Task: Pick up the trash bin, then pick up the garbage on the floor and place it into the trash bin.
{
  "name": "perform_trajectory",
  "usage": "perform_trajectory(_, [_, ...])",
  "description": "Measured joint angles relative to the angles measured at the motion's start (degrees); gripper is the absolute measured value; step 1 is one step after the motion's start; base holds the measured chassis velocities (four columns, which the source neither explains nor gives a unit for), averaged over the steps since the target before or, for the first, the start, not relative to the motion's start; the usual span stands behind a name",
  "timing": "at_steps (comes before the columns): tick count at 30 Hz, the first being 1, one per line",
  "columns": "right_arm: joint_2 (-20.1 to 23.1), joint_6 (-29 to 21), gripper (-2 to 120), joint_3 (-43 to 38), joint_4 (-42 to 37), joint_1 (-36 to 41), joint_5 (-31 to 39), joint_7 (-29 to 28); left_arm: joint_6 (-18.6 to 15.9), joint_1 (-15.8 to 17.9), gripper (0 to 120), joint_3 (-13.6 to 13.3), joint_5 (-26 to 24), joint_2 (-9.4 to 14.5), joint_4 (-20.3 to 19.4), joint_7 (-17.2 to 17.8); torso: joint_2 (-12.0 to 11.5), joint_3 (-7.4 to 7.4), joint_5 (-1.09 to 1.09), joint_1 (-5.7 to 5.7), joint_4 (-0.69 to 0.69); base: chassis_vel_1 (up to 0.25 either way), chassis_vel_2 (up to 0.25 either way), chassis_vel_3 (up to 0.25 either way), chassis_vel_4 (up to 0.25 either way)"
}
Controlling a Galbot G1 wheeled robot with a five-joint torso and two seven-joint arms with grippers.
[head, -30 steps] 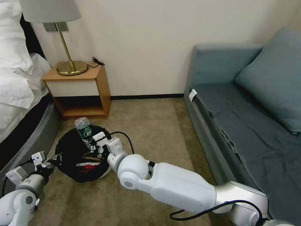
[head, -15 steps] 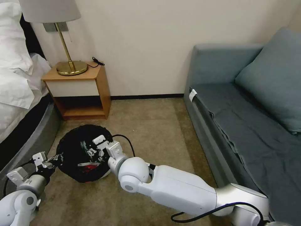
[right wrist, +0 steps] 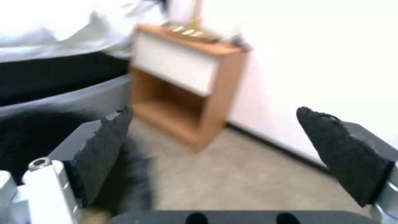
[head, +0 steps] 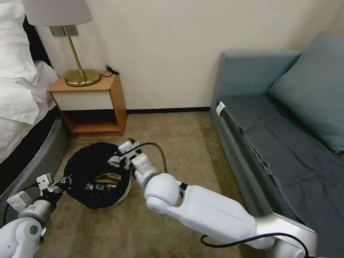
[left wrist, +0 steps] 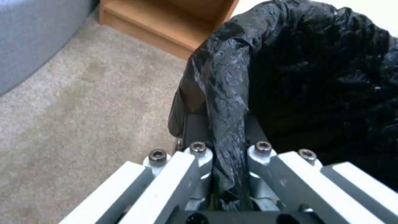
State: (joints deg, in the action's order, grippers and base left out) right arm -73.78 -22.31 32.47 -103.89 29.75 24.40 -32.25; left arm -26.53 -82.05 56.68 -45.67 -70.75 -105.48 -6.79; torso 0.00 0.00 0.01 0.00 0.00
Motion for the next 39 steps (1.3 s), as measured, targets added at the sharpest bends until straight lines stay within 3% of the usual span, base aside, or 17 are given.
perform_trajectory(2, [0.44,0.04,100,-1.47,-0.27,1.1,-1.88,-0.23,-0.02,0.0,4,-0.1,0.02,-0.08,-0.01,0.03,0.0,0.01,0.0,0.0,-0.01,0.0,0.0,0.0,0.0])
perform_trajectory(6, [2.56,1.02,100,-11.17,-1.95,7.62,-14.78,0.67,-0.26,-0.08,4,-0.62,0.41,-0.44,-0.57,0.13,0.0,0.0,0.01,0.0,0.0,0.0,0.0,0.0,0.0])
perform_trajectory(11, [6.28,1.09,100,-18.57,-5.94,14.5,-17.8,0.61,-0.76,-0.03,4,-1.04,0.64,-0.82,-1.23,0.51,0.0,0.0,0.01,0.0,0.0,0.0,0.0,0.0,0.0])
perform_trajectory(24, [13.71,1.27,100,-34.83,-18.19,30.62,-17.77,2.87,-2.59,-0.78,4,-2.1,0.99,-2.73,-1.98,2.72,0.0,0.0,0.01,0.0,-0.01,0.0,0.0,0.0,0.0])
perform_trajectory(31, [11.44,3.79,100,-39.85,-21.56,39.7,-20.06,4.84,-3.0,-1.19,4,-2.41,1.41,-3.25,-1.73,3.92,0.0,0.0,0.0,0.0,-0.01,0.0,0.0,0.0,0.0])
perform_trajectory(39, [9.86,5.25,100,-42.52,-23.1,44.44,-21.16,5.9,-2.91,-1.27,4,-2.76,2.59,-3.68,-0.98,3.94,0.0,0.0,-0.01,0.0,-0.01,0.0,0.0,0.0,0.0])
